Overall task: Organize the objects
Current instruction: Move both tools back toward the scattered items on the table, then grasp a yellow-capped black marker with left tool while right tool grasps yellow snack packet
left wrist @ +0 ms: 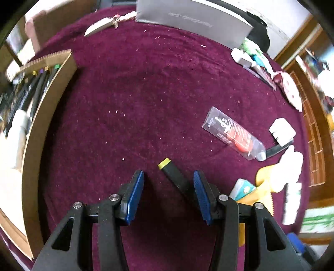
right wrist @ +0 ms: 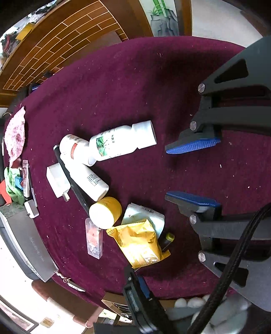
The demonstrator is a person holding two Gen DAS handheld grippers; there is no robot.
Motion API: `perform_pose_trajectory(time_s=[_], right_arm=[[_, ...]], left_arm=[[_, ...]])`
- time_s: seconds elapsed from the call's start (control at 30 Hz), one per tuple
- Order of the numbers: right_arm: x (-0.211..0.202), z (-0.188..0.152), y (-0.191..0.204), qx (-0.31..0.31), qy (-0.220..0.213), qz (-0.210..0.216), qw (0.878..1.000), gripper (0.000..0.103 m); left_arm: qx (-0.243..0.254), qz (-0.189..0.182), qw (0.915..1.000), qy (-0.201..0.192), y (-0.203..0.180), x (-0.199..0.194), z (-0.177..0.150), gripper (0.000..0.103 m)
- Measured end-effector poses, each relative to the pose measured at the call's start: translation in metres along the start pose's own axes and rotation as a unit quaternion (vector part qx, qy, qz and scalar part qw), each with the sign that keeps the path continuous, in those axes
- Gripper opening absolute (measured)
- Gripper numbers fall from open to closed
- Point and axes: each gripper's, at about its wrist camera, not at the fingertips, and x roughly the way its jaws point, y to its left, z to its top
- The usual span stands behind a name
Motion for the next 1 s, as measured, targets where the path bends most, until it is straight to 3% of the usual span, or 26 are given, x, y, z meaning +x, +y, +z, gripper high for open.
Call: perform_pose_trajectory(time_s=[0.27, 0.43, 0.63, 0.77, 1.0], right_arm=[[0.000, -0.003, -0.003, 0.007, 0.002, 0.009, 1.000, 0.041], [-0.002, -0.003, 0.005, 0.001, -0.001, 0.019, 1.000, 0.041], [-0.001, -0.002, 0.010, 0.002, -0.003, 0.036, 0.999, 0.041], [0.004, -0.003, 0.012, 0.011, 0.005, 0.051, 0.999, 0.041], [0.003, -0.009, 0.012, 0.014, 0.008, 0.056, 0.998, 0.041]], left_arm=[[0.117, 0.042, 0.9912, -0.046, -0.028, 0.000, -0.026, 0.043], [0.143, 0.037, 0.9884, -0.035, -0.019, -0.006, -0.035, 0.043], [0.135, 0.030, 0.9903, -0.010, 0.011, -0.013, -0.046, 0.043], [0.143, 0.038, 0.9889, -0.010, 0.008, -0.014, -0.052, 0.043], [0.060, 0.017, 0.9977, 0.026, 0.022, -0.021, -0.060, 0.044]])
